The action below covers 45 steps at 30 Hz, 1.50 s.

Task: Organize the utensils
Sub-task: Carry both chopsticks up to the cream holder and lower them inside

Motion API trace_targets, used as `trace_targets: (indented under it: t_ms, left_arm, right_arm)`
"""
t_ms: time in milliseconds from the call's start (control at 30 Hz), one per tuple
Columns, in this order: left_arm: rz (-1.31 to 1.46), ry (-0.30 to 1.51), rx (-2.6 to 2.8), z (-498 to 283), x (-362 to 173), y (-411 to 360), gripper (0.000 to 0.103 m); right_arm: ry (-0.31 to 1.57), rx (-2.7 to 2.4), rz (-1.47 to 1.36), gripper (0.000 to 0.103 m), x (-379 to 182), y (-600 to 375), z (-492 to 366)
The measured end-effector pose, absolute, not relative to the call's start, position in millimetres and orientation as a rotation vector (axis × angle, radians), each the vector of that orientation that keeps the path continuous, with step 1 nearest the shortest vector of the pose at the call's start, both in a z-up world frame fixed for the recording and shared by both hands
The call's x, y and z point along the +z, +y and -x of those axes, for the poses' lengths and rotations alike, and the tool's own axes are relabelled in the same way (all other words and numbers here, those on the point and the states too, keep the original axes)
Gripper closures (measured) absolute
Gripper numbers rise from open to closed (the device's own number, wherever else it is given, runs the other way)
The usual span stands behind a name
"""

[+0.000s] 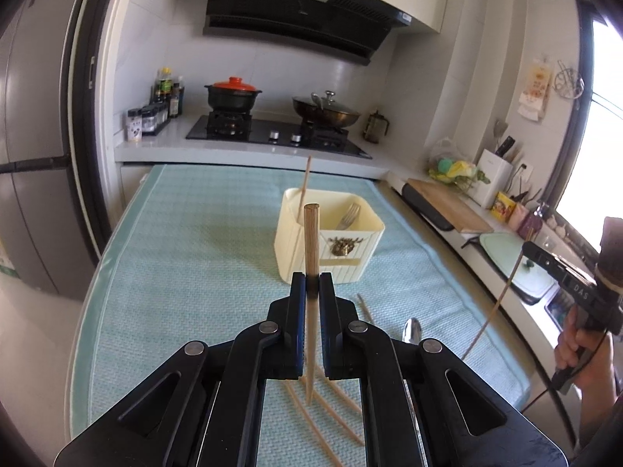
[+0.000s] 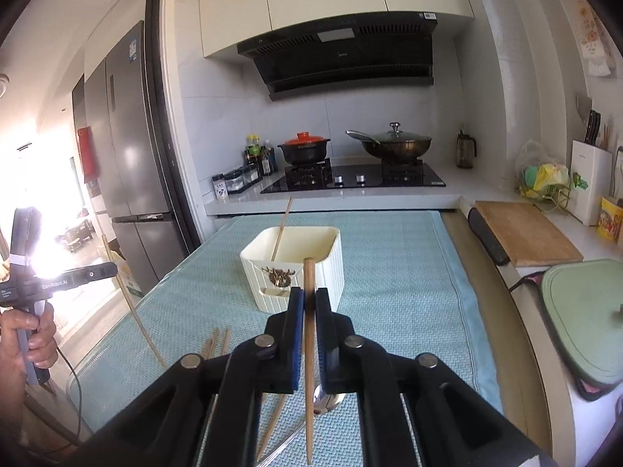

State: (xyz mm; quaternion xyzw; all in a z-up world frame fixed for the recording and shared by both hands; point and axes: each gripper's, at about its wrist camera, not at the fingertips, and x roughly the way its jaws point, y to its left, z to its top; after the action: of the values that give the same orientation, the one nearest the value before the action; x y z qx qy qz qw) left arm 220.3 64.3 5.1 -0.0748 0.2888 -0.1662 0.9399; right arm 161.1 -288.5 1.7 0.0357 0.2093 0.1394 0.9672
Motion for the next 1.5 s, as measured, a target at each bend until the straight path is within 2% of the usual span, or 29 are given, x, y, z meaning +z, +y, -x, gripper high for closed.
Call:
trace_targets:
  t_ms: [233, 433, 733, 867, 1000, 1133, 1500]
  left_arm:
    - [0.177, 0.57, -0.36, -233, 21, 65, 0.098]
    - [0.174, 0.507, -0.381, -255, 55, 60, 0.098]
    - [0.131, 0.39, -0.383, -316, 122, 30, 0.098]
    - [0.092, 0.348, -0.361, -349, 133, 10, 0.098]
    - [0.112, 0.383, -0.367, -389, 119, -7, 0.098]
    - [0.121, 0.449, -0.367, -422, 90, -21, 0.099]
    - [0.107, 0.72, -0.328, -475, -13, -33, 0.099]
  right_arm:
    - [0.383, 0.304, -0.072, 0.097, 17, -273, -169]
    - [0.351, 0.333, -0.056, 0.097, 38, -261, -190]
    - [0.258, 0.347, -0.052, 0.097, 92, -244, -251]
    - [0.195, 0.343, -0.036, 0.097, 117, -232, -286]
    - [0.187, 0.349, -0.03, 0.097, 121, -223, -332]
    - [0.222, 0.374, -0.045, 0.097, 99, -216, -375]
    - [0.556, 0.41, -0.099, 0.097, -14, -203, -449]
